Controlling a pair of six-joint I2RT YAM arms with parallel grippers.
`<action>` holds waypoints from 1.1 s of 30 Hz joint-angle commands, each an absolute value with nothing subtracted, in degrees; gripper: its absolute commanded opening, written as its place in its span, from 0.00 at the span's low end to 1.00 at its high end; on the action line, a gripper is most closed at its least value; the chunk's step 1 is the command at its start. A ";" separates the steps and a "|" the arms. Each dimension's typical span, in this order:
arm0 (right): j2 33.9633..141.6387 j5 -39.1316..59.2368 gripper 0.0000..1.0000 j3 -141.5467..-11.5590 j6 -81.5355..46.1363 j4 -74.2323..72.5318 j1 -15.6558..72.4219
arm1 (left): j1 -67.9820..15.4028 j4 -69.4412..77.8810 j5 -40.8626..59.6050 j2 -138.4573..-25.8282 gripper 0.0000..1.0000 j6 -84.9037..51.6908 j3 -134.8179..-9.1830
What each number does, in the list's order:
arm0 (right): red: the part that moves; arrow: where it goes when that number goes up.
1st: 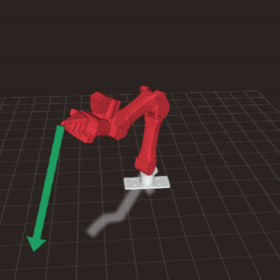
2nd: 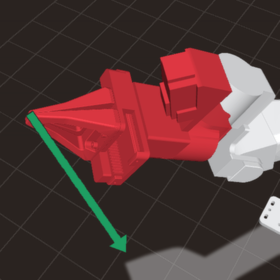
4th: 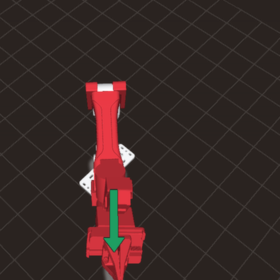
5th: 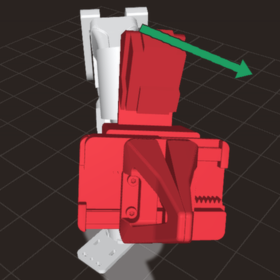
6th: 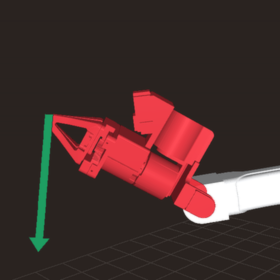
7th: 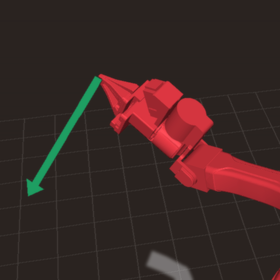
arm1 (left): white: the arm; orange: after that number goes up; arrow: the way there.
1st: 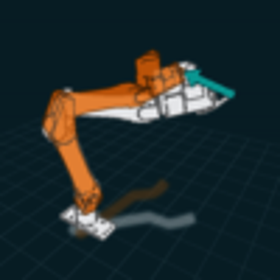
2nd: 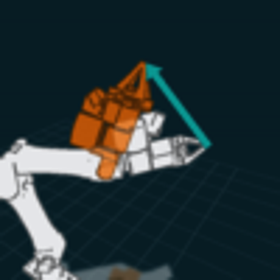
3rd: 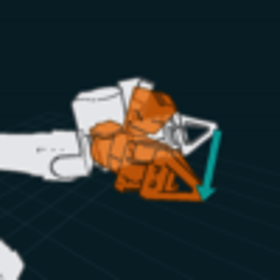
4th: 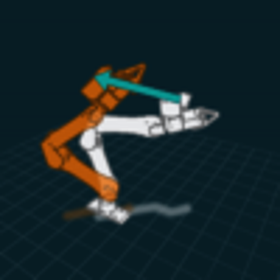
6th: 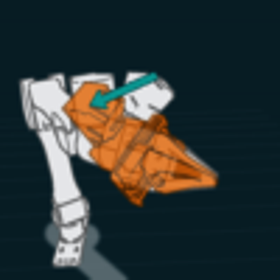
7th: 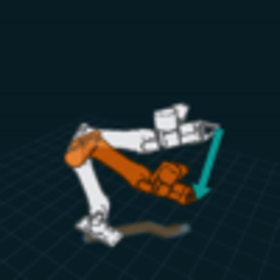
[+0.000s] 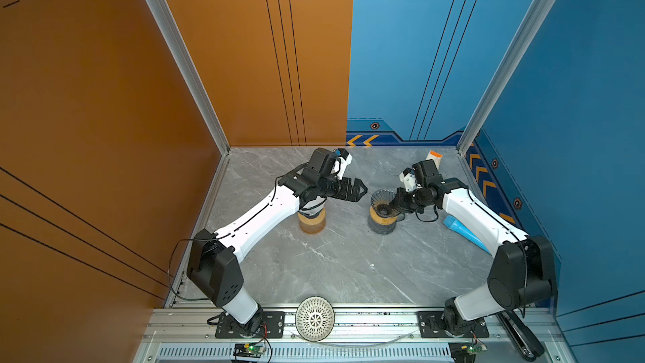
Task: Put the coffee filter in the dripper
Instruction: 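Lower the glass dripper into the wooden ring while the left gripper approaches, then pinch the dripper rim with the left gripper while the right gripper holds it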
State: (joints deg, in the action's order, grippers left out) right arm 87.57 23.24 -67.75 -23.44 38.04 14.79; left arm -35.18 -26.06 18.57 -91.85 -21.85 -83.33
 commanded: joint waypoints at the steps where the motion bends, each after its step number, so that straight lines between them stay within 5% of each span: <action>1: 89.72 25.70 0.00 -68.01 -23.67 38.73 16.51 | -34.54 -28.97 20.59 -92.55 0.98 -19.88 -85.88; 9: 89.59 23.58 0.04 -69.14 -24.52 38.50 18.11 | -34.36 -29.61 22.00 -93.76 0.98 -19.59 -86.74; 23: 86.09 19.93 0.30 -71.89 -22.74 41.74 17.59 | -36.03 -29.99 23.58 -98.52 0.98 -20.69 -91.00; 33: 82.50 17.78 0.32 -72.91 -22.71 43.98 16.63 | -36.62 -29.97 22.72 -102.91 0.80 -22.74 -92.63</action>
